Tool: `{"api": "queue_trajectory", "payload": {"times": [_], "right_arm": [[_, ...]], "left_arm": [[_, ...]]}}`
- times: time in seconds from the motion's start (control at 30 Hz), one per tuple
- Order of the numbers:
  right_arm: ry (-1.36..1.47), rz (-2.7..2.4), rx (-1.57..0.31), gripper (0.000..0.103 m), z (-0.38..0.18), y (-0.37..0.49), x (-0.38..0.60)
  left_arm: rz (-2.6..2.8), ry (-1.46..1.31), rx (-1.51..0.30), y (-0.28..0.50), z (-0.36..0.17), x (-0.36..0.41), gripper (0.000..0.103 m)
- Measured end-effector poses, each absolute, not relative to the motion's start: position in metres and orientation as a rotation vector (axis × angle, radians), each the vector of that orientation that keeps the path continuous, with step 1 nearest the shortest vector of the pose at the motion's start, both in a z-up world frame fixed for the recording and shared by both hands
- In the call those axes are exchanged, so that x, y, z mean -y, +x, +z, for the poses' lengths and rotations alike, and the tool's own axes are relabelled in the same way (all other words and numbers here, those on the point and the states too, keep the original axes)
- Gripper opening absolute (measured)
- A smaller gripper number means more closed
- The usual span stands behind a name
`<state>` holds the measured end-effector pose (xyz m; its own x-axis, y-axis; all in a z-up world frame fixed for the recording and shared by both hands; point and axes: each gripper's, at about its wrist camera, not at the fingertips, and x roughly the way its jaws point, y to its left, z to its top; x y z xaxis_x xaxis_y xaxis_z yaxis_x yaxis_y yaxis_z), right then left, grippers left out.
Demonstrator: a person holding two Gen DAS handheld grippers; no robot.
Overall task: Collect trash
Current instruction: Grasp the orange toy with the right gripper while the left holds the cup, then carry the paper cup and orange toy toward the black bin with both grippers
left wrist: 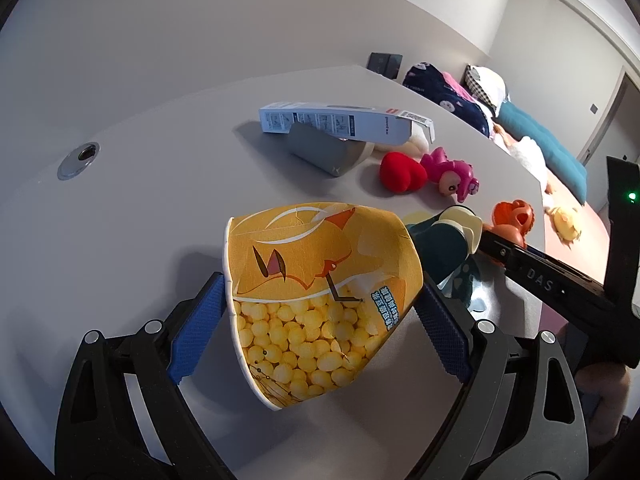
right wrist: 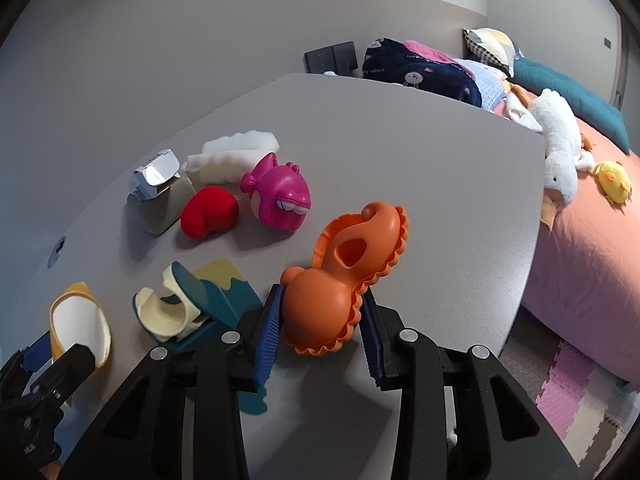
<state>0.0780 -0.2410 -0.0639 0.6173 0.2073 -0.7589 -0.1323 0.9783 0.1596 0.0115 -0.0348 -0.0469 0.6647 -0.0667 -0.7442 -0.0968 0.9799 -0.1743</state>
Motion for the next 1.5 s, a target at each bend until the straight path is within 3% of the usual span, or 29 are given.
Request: {"api": "queue_trajectory", "payload": {"times": [0.77, 1.5], "right_arm": [[0.111, 0.188, -0.796, 0.038, -0.017, 0.008, 0.287], [0.163, 0.061, -0.754, 0.038, -0.005, -0.031, 0.360]], "left_arm": [[-0.085, -0.144, -0.800, -0.008, -0.021, 0.077, 0.089], [-0.224, -0.066, -0.799, -0.015, -0.011, 0.150, 0.089]]}}
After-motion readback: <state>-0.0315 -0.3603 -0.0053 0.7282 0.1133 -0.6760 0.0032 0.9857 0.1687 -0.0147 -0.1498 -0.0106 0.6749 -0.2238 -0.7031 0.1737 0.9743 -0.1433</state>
